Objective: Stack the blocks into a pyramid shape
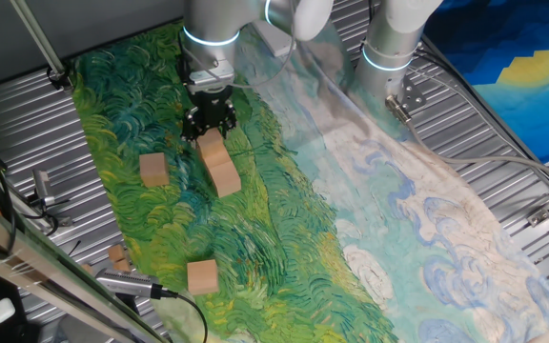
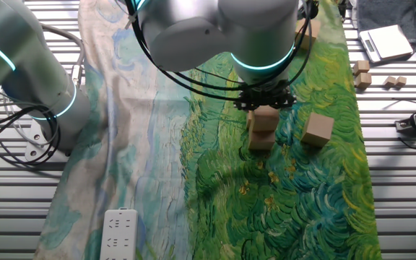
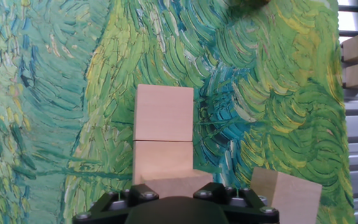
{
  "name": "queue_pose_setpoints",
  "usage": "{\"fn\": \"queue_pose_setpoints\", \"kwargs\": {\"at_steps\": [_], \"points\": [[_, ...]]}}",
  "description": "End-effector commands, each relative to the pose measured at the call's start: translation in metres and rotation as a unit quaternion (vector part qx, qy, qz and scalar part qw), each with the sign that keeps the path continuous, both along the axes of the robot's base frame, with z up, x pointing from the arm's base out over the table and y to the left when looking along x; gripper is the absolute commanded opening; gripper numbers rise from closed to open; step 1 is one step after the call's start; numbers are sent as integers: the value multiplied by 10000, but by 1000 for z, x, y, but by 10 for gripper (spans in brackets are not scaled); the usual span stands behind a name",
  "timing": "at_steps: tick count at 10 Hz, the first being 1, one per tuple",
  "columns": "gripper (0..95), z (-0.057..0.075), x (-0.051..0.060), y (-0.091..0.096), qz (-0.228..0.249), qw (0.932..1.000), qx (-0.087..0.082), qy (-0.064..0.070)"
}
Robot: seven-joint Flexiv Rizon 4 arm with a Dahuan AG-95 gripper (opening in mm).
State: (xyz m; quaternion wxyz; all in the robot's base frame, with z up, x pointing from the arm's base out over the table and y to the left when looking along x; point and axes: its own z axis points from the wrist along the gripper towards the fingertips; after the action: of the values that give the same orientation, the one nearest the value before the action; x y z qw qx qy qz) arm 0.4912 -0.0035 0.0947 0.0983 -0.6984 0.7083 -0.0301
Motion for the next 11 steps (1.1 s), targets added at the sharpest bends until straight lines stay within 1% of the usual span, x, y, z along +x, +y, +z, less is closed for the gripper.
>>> {"fn": "queue_pose_setpoints", "kwargs": {"at_steps": [1, 3, 4, 6, 7, 8, 9, 11], "points": [[760, -3, -3, 1, -70, 10000, 33, -38], [760, 4, -4, 1, -93, 9999, 47, -6], [760, 11, -5, 1, -93, 10000, -2, 2], [760, 18, -6, 1, -110, 9999, -65, -3], [760, 18, -6, 1, -117, 9999, -39, -2], [760, 21, -6, 2, -147, 9999, -2, 27], [760, 23, -7, 2, -157, 9999, -6, 48], [760, 46, -11, 6, -286, 9993, -37, 216]]}}
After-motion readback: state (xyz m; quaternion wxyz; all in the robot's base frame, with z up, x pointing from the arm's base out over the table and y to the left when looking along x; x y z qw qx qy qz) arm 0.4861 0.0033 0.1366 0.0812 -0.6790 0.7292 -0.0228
